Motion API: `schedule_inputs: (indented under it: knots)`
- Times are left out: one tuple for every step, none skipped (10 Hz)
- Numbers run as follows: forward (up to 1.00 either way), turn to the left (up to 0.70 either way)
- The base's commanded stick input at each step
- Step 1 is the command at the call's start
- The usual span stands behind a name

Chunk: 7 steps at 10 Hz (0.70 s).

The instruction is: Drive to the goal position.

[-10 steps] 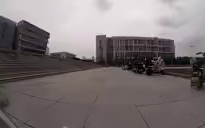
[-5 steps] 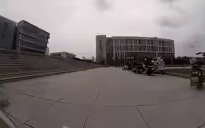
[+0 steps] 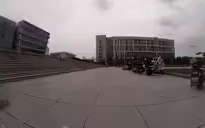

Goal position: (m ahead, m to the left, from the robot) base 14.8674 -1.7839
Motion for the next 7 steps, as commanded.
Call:
schedule_inputs:
  knots:
    - [0.0,-0.45]
    - [0.0,-0.45]
    - [0.0,-0.41]
    - [0.0,0.0]
    - [0.0,0.0]
    - [0.0,0.0]
    - [-1.0,0.0]
